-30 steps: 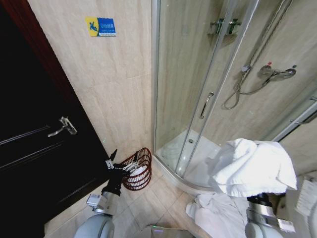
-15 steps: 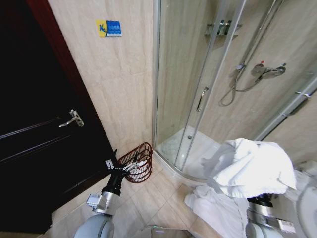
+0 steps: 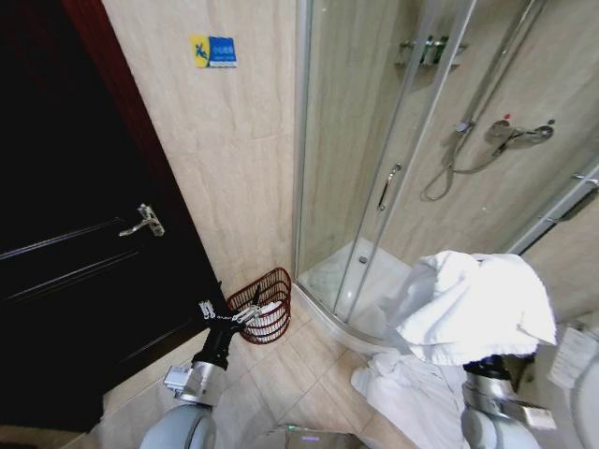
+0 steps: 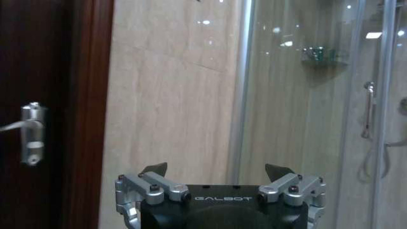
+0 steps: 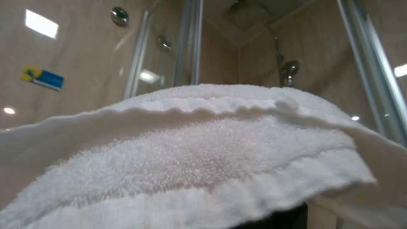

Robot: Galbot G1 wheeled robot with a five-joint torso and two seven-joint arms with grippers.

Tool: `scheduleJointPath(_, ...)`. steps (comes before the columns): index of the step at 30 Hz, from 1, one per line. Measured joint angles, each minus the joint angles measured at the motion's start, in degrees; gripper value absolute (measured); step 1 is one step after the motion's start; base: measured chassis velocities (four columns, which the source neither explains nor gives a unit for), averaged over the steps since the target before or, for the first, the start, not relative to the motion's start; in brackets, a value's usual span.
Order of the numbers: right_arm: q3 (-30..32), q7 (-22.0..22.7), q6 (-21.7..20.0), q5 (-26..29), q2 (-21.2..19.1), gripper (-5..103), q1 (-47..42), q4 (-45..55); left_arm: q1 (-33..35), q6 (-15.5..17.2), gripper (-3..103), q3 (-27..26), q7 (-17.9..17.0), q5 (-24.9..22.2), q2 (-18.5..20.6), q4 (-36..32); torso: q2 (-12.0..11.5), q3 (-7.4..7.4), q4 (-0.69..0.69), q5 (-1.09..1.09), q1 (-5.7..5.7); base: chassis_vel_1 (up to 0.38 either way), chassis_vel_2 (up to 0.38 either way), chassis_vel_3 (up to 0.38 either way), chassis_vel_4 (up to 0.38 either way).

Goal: Discard the used towel into the hamper.

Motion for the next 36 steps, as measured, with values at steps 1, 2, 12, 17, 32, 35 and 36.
scheduleJointPath(1,-0.2,-0.1,0.0,0.0,0.1,11,0.0,0.1,0.0,0.0,100,0.0,0.0,0.0,0.0,0.0,0.0,0.00,0.00,-0.01,-0.01,0.096,0.030,0.016,0.064)
scheduleJointPath(2,-0.2,-0.1,0.0,0.0,0.1,11,0.0,0.1,0.0,0.0,100,0.0,0.0,0.0,0.0,0.0,0.0,0.00,0.00,-0.01,-0.01,0.096,0.030,0.016,0.064)
scheduleJointPath(12,-2.1,-1.1,-1.2,0.1,0.7,11,1.2,1.5,0.0,0.0,100,0.0,0.0,0.0,0.0,0.0,0.0,0.00,0.00,0.00,0.00,0.079,0.079,0.068,0.081)
scheduleJointPath(17,-2.7,-2.6,0.7,1.2,0.7,11,1.8,1.2,0.0,0.0,100,0.0,0.0,0.0,0.0,0.0,0.0,0.00,0.01,0.00,0.01,0.098,0.101,0.110,0.108)
scheduleJointPath(32,-4.8,-4.0,5.0,4.3,0.9,11,4.7,0.6,0.0,0.0,100,0.0,0.0,0.0,0.0,0.0,0.0,0.00,0.00,0.00,0.01,0.130,0.121,0.120,0.129)
scheduleJointPath(35,-4.9,-3.8,3.6,2.9,0.9,11,3.7,0.6,0.0,0.0,100,0.0,0.0,0.0,0.0,0.0,0.0,0.00,0.01,0.00,0.01,0.120,0.127,0.112,0.127)
scheduleJointPath(36,-4.9,-3.8,3.6,2.9,0.9,11,3.7,0.6,0.0,0.0,100,0.0,0.0,0.0,0.0,0.0,0.0,0.00,0.01,0.00,0.01,0.122,0.119,0.089,0.130)
